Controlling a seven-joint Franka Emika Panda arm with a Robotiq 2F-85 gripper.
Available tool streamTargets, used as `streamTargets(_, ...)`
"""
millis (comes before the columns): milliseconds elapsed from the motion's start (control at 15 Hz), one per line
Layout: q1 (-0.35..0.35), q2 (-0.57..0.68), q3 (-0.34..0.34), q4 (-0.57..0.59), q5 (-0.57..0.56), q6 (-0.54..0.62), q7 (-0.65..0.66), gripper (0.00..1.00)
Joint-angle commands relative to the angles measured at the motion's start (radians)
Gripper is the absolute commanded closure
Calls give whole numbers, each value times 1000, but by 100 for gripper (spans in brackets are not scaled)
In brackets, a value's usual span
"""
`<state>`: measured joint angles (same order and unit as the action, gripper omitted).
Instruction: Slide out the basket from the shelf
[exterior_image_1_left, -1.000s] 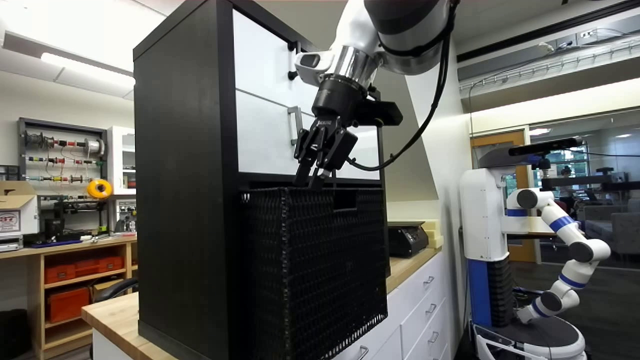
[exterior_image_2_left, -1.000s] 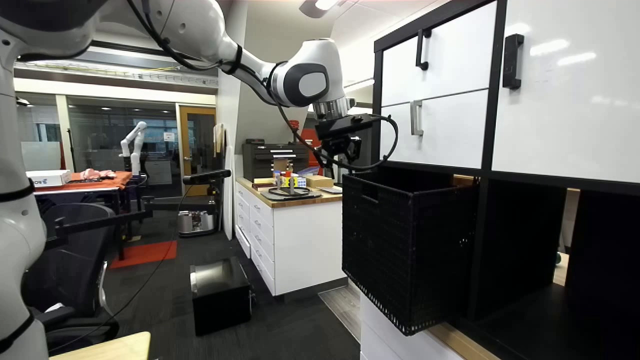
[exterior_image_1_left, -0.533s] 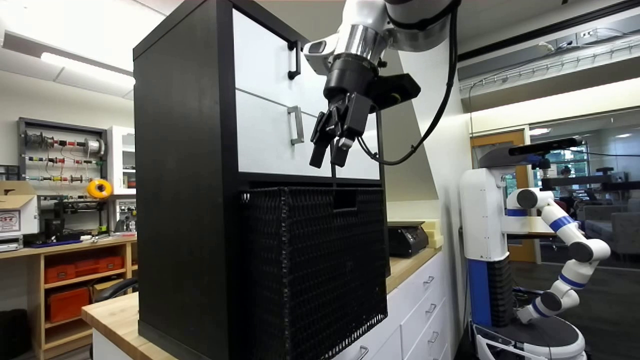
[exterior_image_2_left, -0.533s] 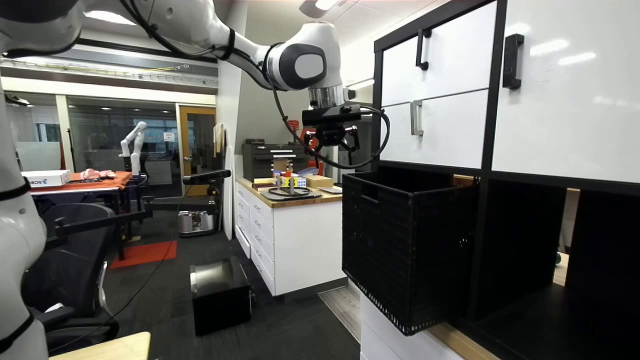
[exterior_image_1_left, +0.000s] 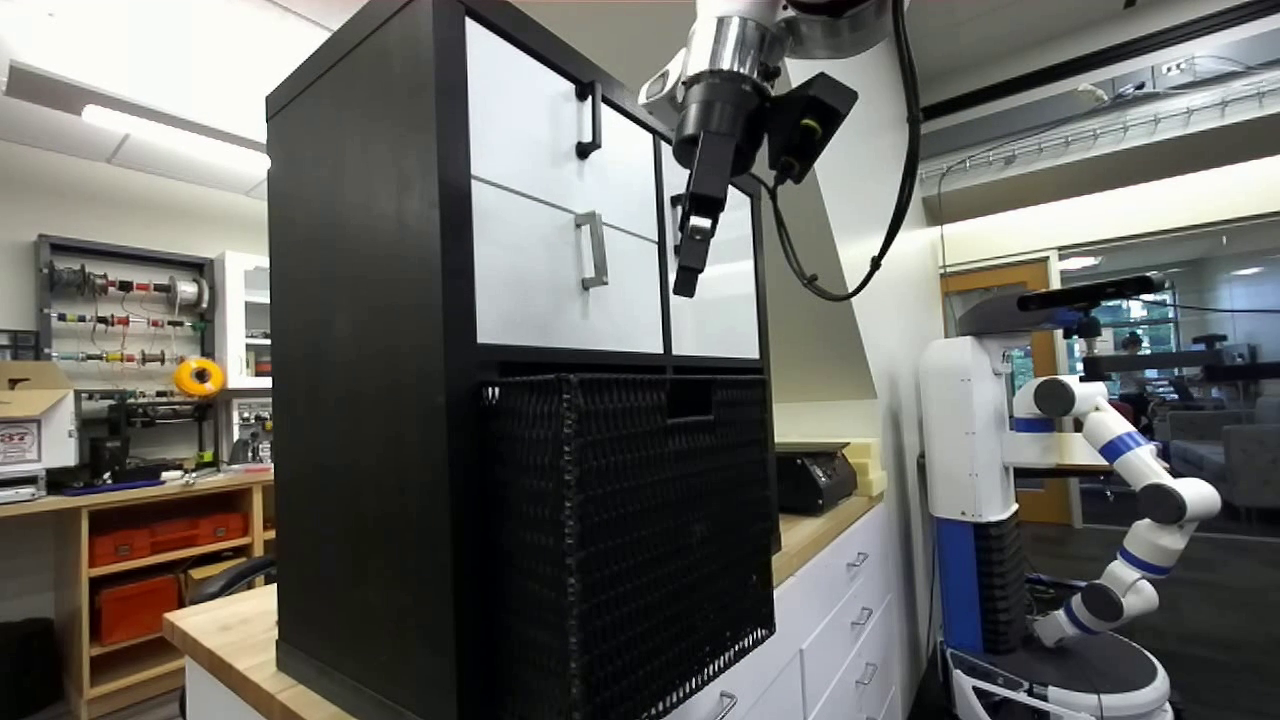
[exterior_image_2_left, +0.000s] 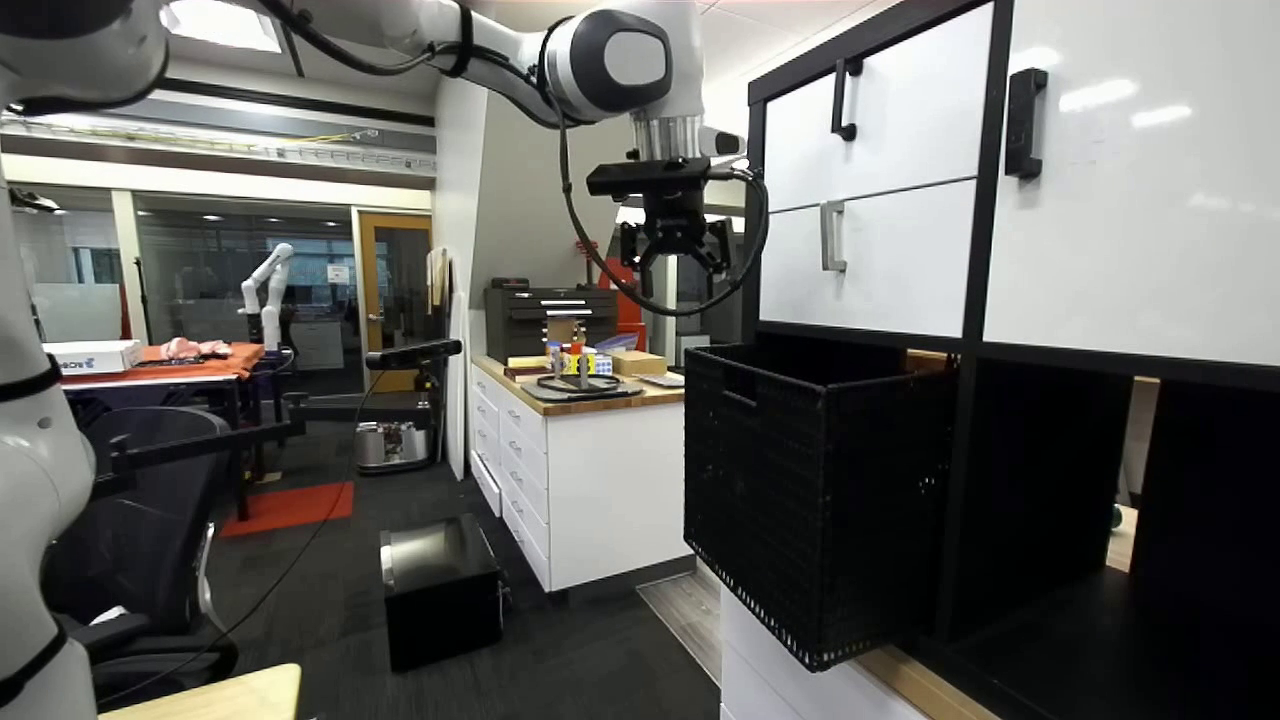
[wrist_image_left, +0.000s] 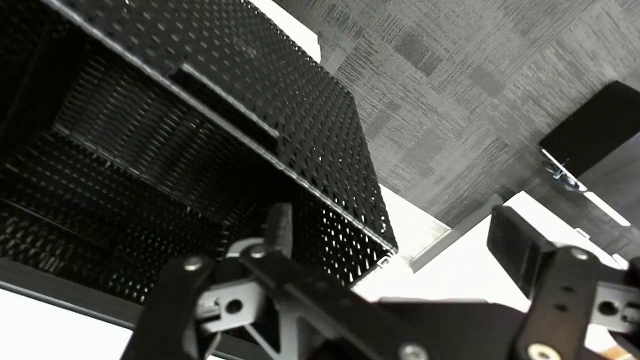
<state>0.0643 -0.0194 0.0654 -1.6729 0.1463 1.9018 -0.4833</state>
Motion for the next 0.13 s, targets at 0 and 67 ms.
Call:
streamTargets(0, 1, 2, -2, 5, -1, -5, 8, 0)
streamTargets(67, 2, 3, -2, 5, -1, -4, 7, 0)
